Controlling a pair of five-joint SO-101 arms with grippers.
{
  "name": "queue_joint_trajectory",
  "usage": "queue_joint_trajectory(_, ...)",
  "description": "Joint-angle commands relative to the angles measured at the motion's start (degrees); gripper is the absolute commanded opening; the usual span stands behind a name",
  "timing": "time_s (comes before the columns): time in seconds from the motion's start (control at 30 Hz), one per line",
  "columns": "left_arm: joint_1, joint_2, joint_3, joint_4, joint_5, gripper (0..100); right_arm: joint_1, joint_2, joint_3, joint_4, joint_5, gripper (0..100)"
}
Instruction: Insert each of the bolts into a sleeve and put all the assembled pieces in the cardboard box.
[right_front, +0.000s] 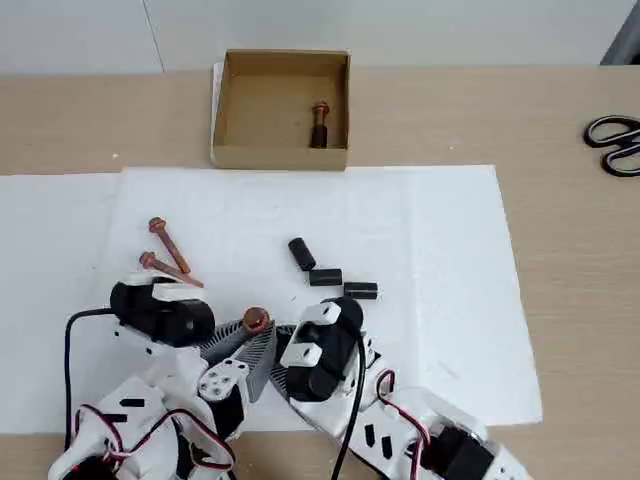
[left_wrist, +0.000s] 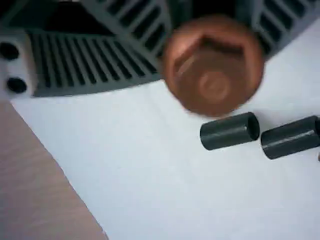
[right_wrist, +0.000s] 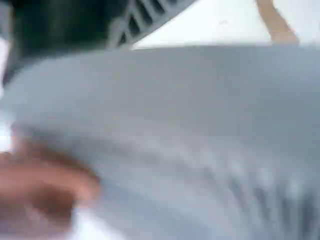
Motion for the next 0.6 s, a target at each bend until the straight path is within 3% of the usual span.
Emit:
queue_joint_trajectory(0.0, -0.1, -0.4, -0.2, 0.3, -0.2, 17, 0.7, -0.4, -0.9, -1.9, 0.1, 0.4)
queue_joint_trajectory(0.37, -0.2, -0.4, -0.2, 0.3, -0.3, 17, 0.7, -0.4, -0.6, -1.9, 0.1, 0.4)
queue_joint_trajectory(0.57, -5.8, -0.4, 0.9, 0.2, -4.7, 17, 0.7, -0.4, -0.6, -1.6, 0.1, 0.4)
